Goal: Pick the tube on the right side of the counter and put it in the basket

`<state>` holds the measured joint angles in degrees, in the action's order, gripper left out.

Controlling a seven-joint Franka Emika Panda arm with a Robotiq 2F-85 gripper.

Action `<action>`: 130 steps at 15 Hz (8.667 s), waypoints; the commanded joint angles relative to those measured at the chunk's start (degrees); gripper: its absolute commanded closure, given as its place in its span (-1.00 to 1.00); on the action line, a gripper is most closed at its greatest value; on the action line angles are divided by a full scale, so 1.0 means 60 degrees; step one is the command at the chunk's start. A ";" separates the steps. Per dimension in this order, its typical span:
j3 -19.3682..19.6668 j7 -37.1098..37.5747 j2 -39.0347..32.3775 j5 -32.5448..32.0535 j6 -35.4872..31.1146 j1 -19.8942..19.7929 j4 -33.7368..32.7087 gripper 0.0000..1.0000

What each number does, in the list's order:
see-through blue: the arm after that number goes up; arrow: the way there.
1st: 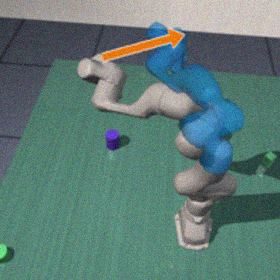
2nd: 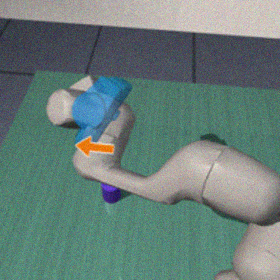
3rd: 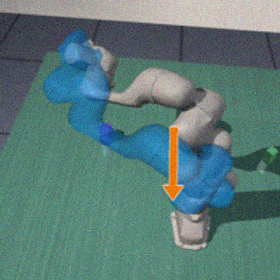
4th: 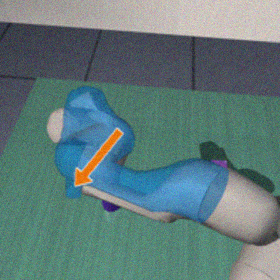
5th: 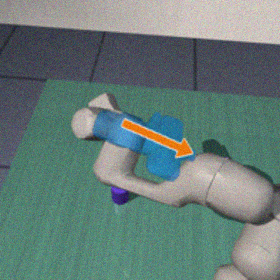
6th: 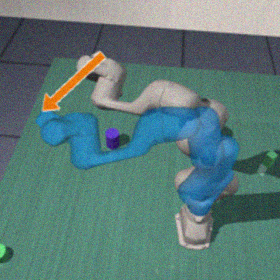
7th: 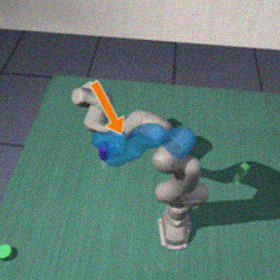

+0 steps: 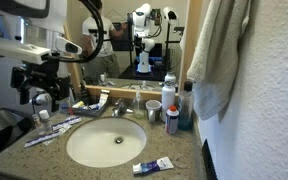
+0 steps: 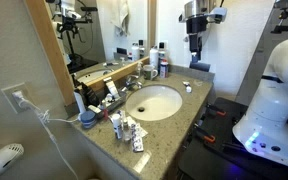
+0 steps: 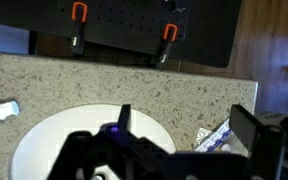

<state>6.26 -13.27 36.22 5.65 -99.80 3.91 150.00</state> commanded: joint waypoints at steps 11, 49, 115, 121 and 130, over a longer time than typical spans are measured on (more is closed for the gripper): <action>0.1486 0.0889 -0.2649 0.0067 -0.2353 -0.2278 -0.1421 -1.00; 0.1769 0.5019 -0.9452 0.2408 -0.9774 -0.3099 -0.1313 0.75; -0.0870 0.0971 -1.2507 -0.6253 -0.6844 0.1894 -0.8827 0.76; -0.0616 0.1635 -1.2583 -0.6318 -0.6792 0.1927 -0.8757 0.76; -0.0791 0.1571 -1.2819 -0.6048 -0.6595 0.1919 -0.8950 0.76</action>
<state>1.55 -5.06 -40.12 -31.13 -139.91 15.05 97.40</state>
